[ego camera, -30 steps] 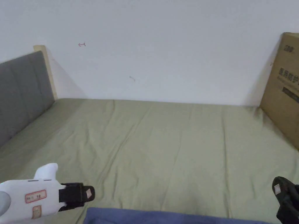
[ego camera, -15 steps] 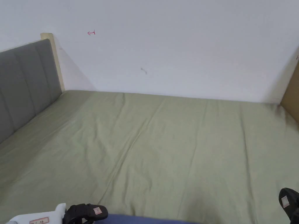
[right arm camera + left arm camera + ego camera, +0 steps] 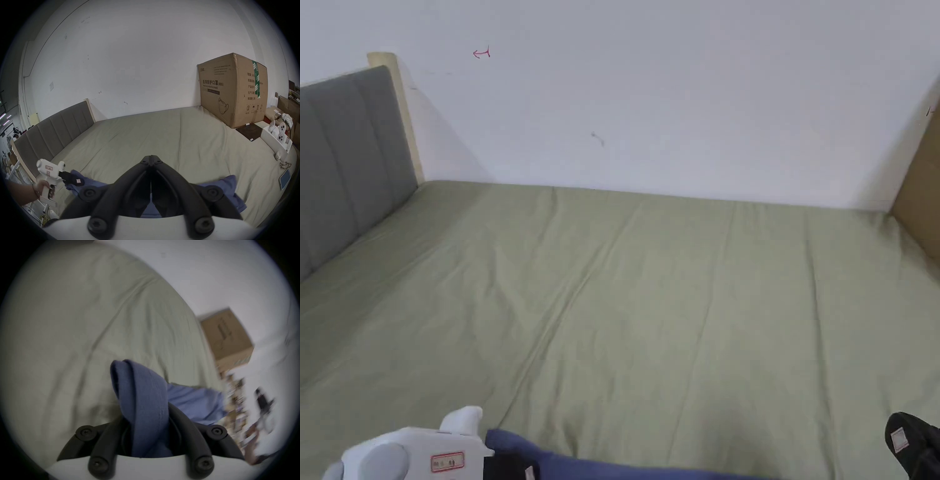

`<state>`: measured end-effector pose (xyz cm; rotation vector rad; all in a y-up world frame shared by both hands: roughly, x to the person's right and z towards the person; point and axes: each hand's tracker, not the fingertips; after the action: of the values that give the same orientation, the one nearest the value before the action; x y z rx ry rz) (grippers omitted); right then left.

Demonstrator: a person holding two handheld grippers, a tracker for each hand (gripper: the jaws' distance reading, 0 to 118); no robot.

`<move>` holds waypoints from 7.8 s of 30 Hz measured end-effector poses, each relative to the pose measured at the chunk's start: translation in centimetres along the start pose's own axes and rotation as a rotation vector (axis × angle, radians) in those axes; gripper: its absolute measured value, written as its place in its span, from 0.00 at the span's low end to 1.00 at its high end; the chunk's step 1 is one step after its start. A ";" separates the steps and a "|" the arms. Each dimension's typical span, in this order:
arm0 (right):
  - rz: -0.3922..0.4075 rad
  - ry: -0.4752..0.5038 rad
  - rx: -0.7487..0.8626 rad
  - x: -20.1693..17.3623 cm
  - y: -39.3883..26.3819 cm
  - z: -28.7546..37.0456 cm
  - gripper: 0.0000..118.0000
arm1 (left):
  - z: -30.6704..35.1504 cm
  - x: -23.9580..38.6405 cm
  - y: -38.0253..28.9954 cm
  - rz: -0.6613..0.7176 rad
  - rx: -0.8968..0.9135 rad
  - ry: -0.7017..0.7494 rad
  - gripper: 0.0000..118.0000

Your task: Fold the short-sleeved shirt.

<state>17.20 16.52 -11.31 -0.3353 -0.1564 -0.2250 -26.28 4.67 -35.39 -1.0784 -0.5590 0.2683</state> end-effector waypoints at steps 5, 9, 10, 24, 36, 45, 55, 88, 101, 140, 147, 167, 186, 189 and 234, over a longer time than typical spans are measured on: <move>-0.015 0.030 0.017 -0.3 0.6 1.1 0.00 | 4.6 5.2 -0.4 -0.372 0.158 0.564 0.07; 0.001 0.046 0.003 -0.5 0.7 2.3 0.00 | 4.5 9.4 -0.9 -0.338 0.074 0.408 0.07; 0.002 0.052 0.004 -0.5 0.7 2.6 0.00 | 4.0 10.8 -1.0 -0.301 0.051 0.314 0.07; 0.007 -0.010 0.054 2.5 0.0 6.2 0.00 | -6.1 23.9 -3.4 -0.231 -0.117 -0.050 0.85; 0.053 -0.137 0.281 1.6 0.5 1.9 0.00 | 0.0 19.3 -4.4 -0.053 -0.080 -0.065 0.42; 0.083 -0.073 0.275 1.8 2.5 1.3 0.00 | -7.0 22.2 -5.5 -0.187 -0.123 0.000 0.02; 0.095 -0.145 0.280 2.1 2.1 -0.1 0.00 | -10.7 22.0 -6.8 -0.160 -0.204 0.023 0.01; 0.033 -0.110 0.173 -0.1 4.6 -0.3 0.00 | -9.3 0.2 -5.0 0.420 -0.222 -0.820 0.98; 0.010 -0.085 0.075 0.0 2.8 -1.3 0.00 | -7.5 2.9 -4.0 0.194 -0.154 -0.414 0.07; 0.003 0.011 0.136 1.5 3.1 2.7 0.00 | -0.4 20.0 -3.3 -0.184 -0.003 -0.274 0.64; 0.011 0.013 0.139 1.3 3.0 2.5 0.00 | -1.2 23.5 -5.5 -0.426 -0.041 -0.175 0.02; 0.040 0.044 0.128 1.7 3.8 2.9 0.00 | -7.5 24.3 -7.6 -0.243 -0.083 -0.416 0.02; 0.071 -0.114 0.431 -2.4 4.0 8.6 0.00 | 14.6 24.6 -8.1 -0.482 0.991 0.393 0.01; 0.034 -0.170 0.369 -2.2 3.0 8.5 0.00 | 14.3 25.3 -9.2 -0.501 0.995 0.404 0.01; -0.320 0.132 -0.858 2.9 -10.5 -9.5 0.00 | -2.7 2.4 -6.0 0.329 -0.077 -0.609 1.00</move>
<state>18.47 3.06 -16.43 -1.1483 0.0282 -0.6304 -23.15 1.05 -30.26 -1.1603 -0.9376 0.8871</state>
